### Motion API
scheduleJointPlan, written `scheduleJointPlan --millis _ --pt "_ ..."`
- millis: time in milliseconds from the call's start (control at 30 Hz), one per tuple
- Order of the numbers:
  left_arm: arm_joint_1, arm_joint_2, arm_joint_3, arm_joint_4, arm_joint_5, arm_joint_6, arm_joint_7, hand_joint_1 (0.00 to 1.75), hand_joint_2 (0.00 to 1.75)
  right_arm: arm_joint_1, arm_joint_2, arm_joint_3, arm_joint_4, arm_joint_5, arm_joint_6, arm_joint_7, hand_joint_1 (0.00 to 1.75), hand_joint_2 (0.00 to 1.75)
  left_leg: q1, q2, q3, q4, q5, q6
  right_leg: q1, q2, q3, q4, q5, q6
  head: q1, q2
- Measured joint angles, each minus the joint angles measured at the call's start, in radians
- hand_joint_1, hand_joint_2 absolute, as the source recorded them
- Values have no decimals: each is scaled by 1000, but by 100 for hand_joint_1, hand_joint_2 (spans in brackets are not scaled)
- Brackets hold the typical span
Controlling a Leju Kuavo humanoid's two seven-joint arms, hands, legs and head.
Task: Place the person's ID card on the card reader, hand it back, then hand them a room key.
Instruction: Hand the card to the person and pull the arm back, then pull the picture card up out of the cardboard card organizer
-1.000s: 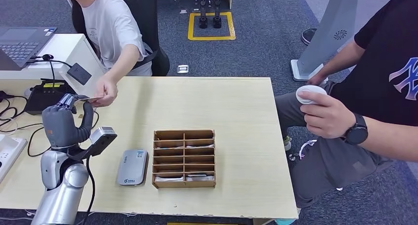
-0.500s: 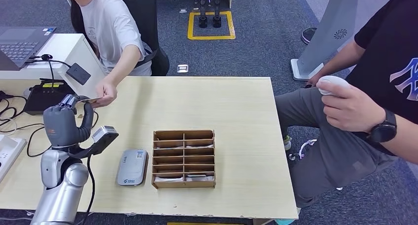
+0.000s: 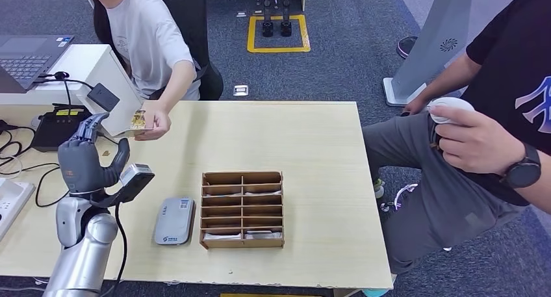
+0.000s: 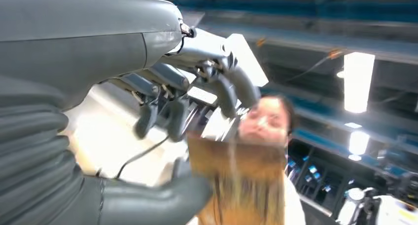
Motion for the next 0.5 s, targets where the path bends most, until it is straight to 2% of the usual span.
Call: scheduleJointPlan --millis 100,233,500 --pt "1 23 -45 1 91 -72 38 0 175 1 0 -1 0 -6 -2 -2 0 175 0 0 0 0 0 0 0 0 0 0 0 0 0 0" --pt "14 74 -112 -28 135 -154 71 0 175 7 0 -11 0 -11 -4 -4 0 175 0 0 0 0 0 0 0 0 0 0 0 0 0 0" --pt "22 137 -151 -89 123 -180 90 0 175 11 0 -22 0 -10 -5 -7 0 175 0 0 0 0 0 0 0 0 0 0 0 0 0 0"
